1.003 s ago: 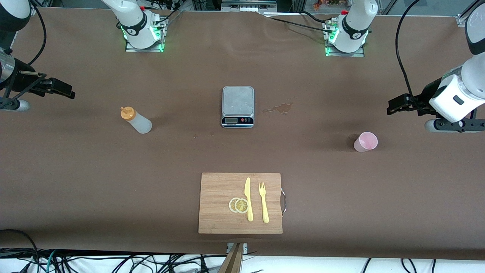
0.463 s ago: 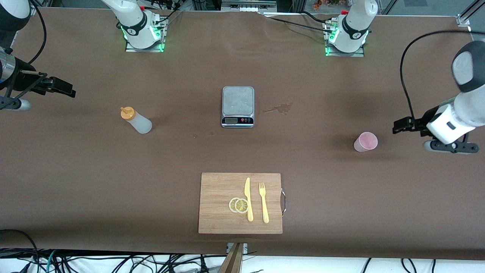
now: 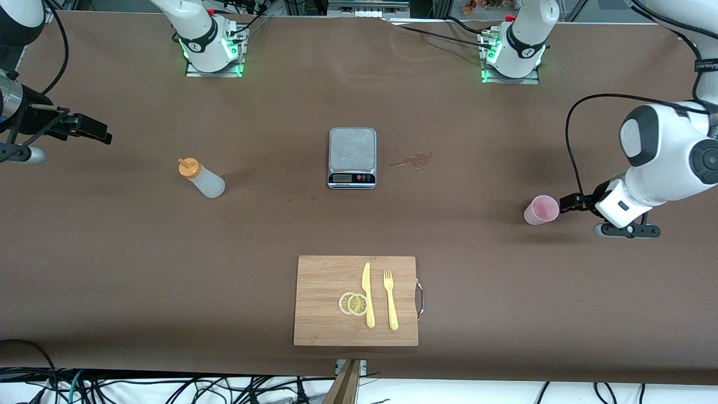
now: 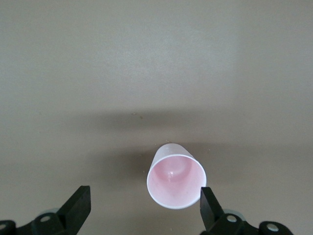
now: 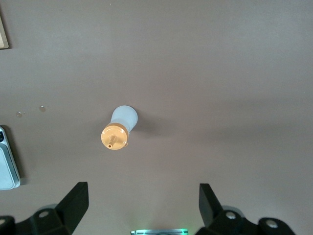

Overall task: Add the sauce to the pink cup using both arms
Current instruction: 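Lower the left gripper and grasp the pink cup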

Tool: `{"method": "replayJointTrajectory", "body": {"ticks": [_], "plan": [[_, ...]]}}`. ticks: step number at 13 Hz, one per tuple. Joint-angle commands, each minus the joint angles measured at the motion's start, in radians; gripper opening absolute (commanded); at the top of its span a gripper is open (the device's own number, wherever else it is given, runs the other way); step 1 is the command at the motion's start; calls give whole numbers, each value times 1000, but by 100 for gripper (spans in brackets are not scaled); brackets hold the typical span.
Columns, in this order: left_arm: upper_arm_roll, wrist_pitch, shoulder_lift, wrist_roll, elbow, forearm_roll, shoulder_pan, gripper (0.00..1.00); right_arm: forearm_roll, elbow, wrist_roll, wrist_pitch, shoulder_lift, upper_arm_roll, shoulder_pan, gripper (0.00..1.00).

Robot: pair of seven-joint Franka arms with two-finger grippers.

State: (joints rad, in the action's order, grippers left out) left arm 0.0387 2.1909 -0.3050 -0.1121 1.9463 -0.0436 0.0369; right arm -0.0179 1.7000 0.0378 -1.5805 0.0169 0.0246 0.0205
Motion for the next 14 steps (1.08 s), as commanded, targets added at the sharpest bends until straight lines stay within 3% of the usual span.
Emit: {"method": "replayJointTrajectory", "body": {"ticks": [1,8,11,12,14], "plan": [[7,126,20,-18,118,16,1,98,-5,-8,2,17,-6,11,-11,100],[12,283,0,-3,226,2,1,96,-4,-8,2,24,-6,11,-11,100],[13,297,-14,-3,233,2,0,87,-4,-8,2,24,-8,9,-11,100],[12,297,-19,17,233,1,-3,75,-4,-8,2,24,-8,9,-11,100],[12,296,-20,70,232,2,-14,31,-4,-8,2,24,-8,9,-13,100]]}}
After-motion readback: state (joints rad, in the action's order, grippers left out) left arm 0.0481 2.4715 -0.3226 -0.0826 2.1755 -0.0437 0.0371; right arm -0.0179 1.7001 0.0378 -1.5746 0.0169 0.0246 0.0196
